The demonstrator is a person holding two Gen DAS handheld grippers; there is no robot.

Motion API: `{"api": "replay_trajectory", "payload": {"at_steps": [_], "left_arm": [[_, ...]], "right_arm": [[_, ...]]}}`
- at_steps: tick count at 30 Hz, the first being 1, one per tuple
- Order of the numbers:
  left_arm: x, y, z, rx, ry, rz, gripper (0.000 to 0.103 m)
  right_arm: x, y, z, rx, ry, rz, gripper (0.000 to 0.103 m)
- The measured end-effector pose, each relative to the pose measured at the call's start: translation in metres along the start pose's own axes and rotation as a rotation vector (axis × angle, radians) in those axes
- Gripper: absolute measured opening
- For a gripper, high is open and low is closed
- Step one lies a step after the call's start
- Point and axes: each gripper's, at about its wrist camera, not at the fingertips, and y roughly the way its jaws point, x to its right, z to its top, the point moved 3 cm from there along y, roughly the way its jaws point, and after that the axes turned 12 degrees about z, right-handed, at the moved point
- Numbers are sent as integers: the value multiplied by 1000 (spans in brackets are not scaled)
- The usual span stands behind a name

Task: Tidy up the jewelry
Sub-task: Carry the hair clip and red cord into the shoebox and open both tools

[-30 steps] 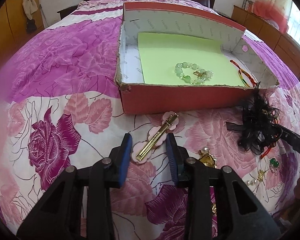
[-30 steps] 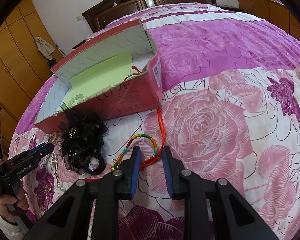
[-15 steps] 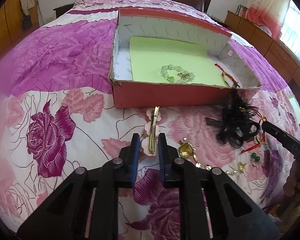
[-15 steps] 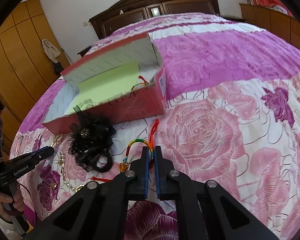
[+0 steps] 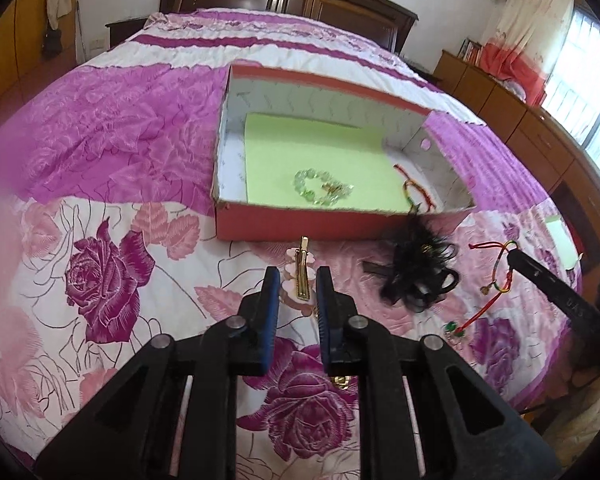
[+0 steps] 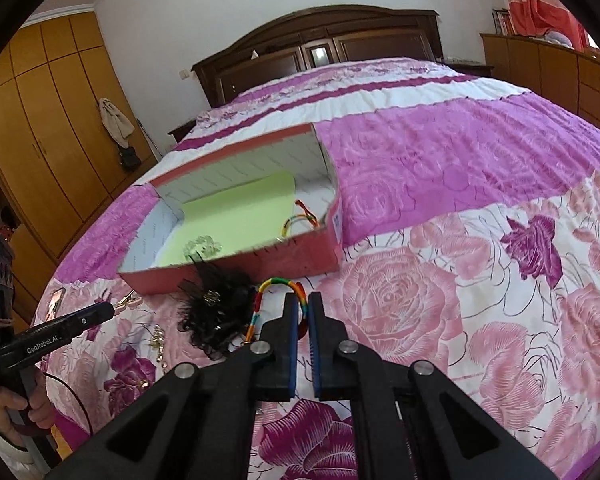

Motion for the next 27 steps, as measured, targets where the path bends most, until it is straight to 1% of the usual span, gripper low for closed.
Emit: {"api": "replay_trajectory", "payload": {"at_steps": [7,13,21,27], "left_arm": [[6,-20,12,66,13,-14,10],[9,-27,27,104,23,-17,10],[13,-19,50,145,37,0,10],[13,-6,68,168,41,19,10]], "right_arm": [[-15,-16,15,53,-41,19,6],[-24,-20,33,88,-75,27,6],[-30,-6,60,114,-105,27,6],[-25,13,75,110,-97,23,6]]}}
